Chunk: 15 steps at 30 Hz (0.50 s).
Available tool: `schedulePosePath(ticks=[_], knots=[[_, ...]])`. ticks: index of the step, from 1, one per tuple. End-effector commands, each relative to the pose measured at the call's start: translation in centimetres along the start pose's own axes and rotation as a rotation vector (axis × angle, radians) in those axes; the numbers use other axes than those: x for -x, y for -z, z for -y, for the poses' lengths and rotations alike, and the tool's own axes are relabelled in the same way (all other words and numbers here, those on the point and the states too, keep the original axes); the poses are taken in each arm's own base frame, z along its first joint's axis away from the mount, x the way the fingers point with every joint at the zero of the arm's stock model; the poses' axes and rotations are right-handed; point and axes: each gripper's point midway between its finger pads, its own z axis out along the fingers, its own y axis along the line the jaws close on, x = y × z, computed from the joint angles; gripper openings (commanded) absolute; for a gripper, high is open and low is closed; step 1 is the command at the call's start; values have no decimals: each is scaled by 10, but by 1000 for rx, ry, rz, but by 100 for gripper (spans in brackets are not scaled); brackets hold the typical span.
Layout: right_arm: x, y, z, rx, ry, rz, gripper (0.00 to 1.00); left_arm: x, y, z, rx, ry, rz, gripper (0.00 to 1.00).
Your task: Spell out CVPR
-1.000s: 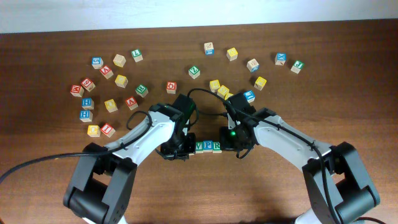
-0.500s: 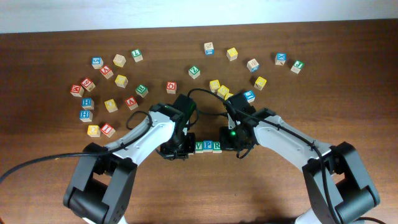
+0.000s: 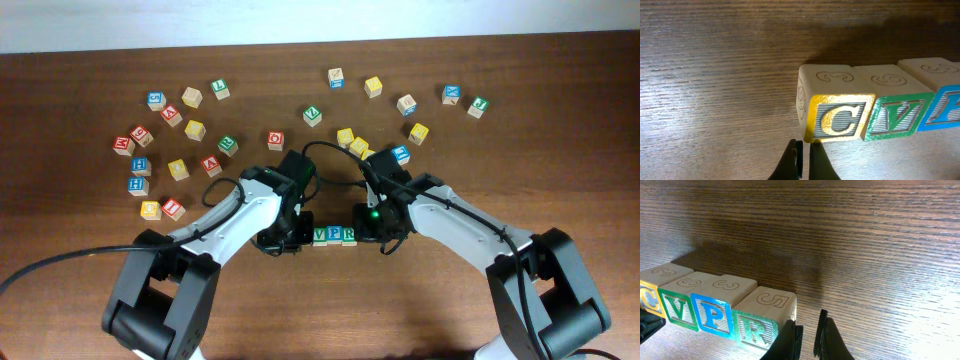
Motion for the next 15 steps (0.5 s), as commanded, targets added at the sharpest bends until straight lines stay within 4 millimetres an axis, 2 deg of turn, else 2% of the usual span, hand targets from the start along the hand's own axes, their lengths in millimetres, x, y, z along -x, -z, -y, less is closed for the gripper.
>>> schedulePosePath(ticks=[1,11,15], knots=[[-3,-4,2,-15,18,-6,6,0,-3,-3,8,18,0,0],[-3,-4,2,-15,18,-6,9,-5,1,-5,19,20,-18,0],[-3,-4,2,-15,18,-6,9,5,32,-12,44,26,62,0]])
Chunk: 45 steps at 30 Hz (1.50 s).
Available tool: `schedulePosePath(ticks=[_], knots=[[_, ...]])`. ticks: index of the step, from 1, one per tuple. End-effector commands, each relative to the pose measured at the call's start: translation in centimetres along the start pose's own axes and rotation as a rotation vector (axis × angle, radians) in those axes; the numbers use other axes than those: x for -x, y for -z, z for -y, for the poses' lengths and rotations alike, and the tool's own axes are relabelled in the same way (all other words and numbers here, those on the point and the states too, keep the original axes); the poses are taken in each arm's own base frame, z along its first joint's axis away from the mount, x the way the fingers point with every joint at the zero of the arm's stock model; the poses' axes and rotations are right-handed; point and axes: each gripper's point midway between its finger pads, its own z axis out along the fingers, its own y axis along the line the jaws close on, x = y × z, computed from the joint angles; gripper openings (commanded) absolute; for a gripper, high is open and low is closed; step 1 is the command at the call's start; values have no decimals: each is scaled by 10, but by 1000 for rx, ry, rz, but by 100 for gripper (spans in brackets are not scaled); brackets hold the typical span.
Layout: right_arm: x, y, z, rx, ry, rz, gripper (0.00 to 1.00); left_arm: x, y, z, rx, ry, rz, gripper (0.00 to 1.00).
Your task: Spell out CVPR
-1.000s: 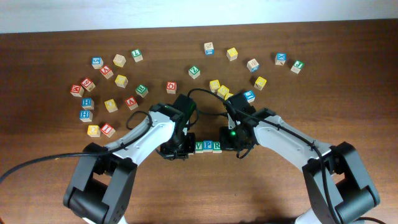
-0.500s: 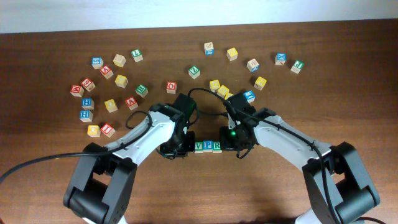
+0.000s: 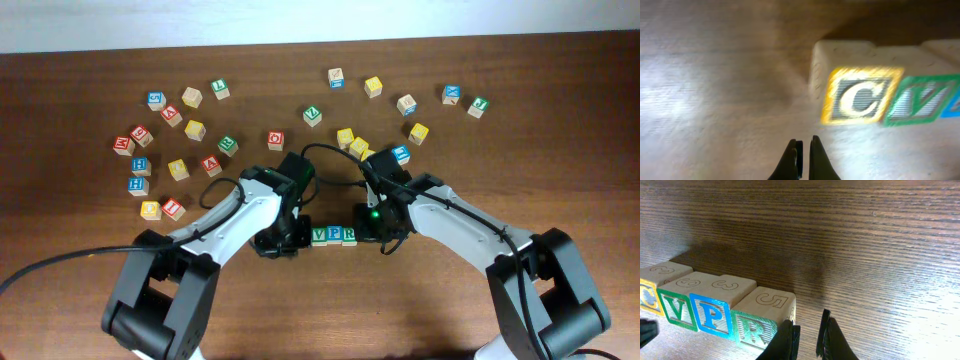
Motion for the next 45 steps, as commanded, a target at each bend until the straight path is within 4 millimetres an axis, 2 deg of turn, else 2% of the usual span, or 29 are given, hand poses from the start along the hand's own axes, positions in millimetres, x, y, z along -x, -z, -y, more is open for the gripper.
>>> schedulePosePath(ticks=[1,6,9,15,21,28,38,45], knots=[[-3,-4,1,-12,15,-7,9,19,35,-4,-6,20,129,0],[-3,-4,1,-12,15,-7,6,44,44,-16,-19,67,219,0],[-3,-4,1,-12,15,-7,6,62,43,-9,-44,30,279,0],[-1,-4,1,-9,17,-1,6,83,47,5,-103,11,359,0],[-1,-4,1,-9,17,-1,6,75,38,23,-92,-46,345,0],[-1,-4,1,-9,17,-1,6,73,14,21,-66,-32,280,0],[-1,-4,1,-9,17,-1,6,68,13,27,-105,-39,258,0],[-1,-4,1,-9,17,-1,7,65,12,25,-96,-36,242,0]])
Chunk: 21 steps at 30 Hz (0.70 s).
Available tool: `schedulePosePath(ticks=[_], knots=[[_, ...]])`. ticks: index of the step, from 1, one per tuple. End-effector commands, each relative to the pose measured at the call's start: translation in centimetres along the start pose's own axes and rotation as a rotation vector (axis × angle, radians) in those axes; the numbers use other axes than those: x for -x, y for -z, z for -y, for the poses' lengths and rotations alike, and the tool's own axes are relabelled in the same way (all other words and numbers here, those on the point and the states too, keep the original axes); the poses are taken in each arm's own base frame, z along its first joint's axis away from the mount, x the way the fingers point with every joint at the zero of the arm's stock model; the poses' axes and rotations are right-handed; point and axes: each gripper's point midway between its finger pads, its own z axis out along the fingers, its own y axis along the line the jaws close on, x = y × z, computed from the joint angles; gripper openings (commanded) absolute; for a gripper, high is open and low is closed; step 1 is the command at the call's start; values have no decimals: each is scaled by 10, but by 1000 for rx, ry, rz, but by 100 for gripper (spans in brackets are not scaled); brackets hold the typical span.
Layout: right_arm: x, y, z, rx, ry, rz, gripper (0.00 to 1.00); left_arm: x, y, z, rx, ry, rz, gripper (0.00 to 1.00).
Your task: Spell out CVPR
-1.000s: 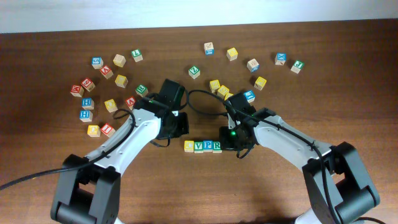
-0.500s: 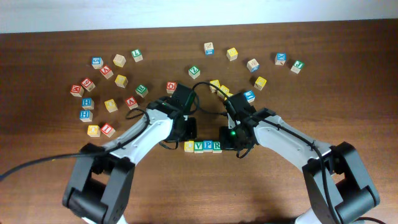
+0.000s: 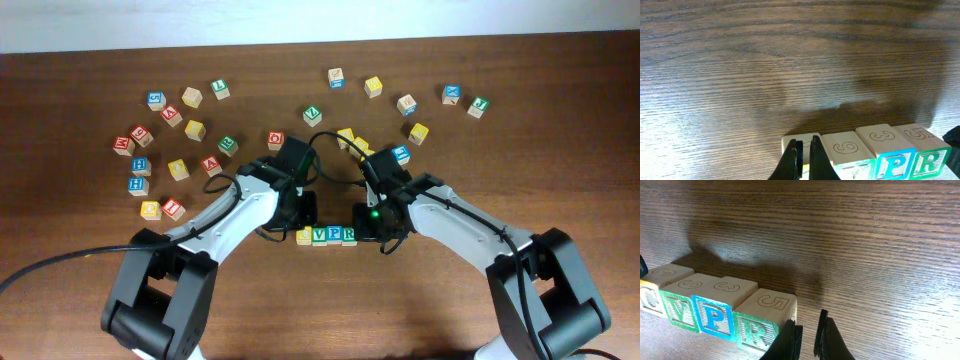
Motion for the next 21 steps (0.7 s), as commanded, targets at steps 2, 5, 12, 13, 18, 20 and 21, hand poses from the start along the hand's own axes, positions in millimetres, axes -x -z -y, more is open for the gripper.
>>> schedulePosePath(ticks=[2,5,12,13,18,20,21], knots=[[-3,-4,1,-12,15,-7,6,2,0,3,-10,-8,-4,0],[-3,-4,1,-12,15,-7,7,2,0,3,-11,-8,-4,0],[-3,-4,1,-12,15,-7,7,0,0,2,-6,-7,-13,0],[-3,-4,1,-12,15,-7,7,-1,0,1,-4,-6,-16,0],[-3,-4,1,-12,15,-7,7,-1,0,1,-4,-6,-16,0],[-3,-4,1,-12,15,-6,7,0,0,2,-5,-7,-13,0],[-3,-4,1,-12,15,-6,7,0,0,2,-7,-7,-11,0]])
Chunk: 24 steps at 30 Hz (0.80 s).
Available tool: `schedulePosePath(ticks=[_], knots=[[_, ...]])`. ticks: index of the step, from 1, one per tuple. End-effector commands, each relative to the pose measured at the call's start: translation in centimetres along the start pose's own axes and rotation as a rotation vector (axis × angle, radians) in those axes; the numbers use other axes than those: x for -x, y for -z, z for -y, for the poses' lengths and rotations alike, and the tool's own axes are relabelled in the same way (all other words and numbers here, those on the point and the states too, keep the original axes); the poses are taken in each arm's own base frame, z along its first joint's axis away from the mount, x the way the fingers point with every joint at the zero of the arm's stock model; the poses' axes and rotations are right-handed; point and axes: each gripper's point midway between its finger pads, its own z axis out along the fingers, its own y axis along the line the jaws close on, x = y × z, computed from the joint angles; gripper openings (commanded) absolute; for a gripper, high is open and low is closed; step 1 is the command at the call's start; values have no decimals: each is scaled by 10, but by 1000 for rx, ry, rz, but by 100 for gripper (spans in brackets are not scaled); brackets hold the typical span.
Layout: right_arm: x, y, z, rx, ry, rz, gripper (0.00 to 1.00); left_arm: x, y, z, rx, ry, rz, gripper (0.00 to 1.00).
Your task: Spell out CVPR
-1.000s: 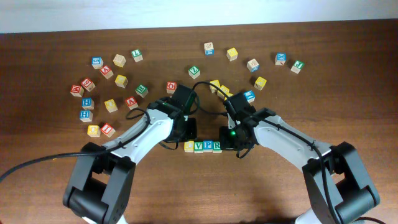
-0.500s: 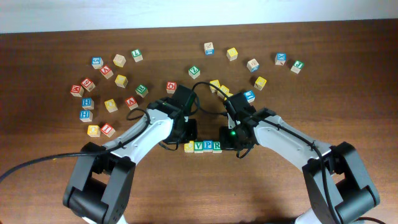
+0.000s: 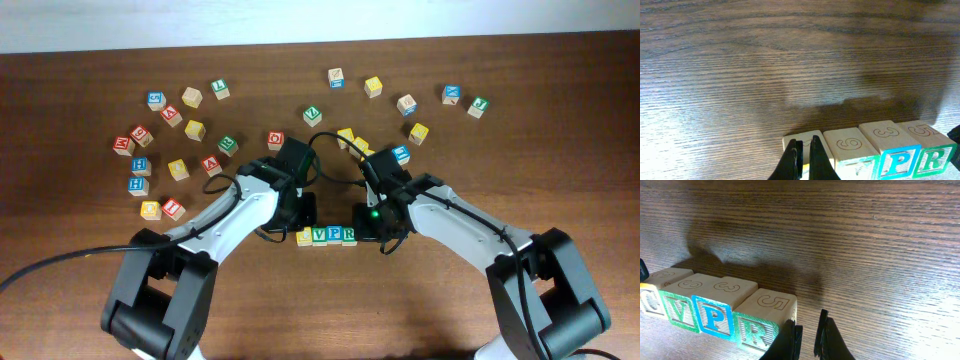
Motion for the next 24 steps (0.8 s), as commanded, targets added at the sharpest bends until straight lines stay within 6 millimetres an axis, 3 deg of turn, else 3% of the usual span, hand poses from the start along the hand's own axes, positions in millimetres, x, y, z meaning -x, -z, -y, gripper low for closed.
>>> schedulePosePath(ticks=[1,24], knots=[[-3,-4,1,-12,15,-7,7,4,0,4,-15,-9,3,0],[-3,-4,1,-12,15,-7,7,1,0,11,-55,-22,-16,0]])
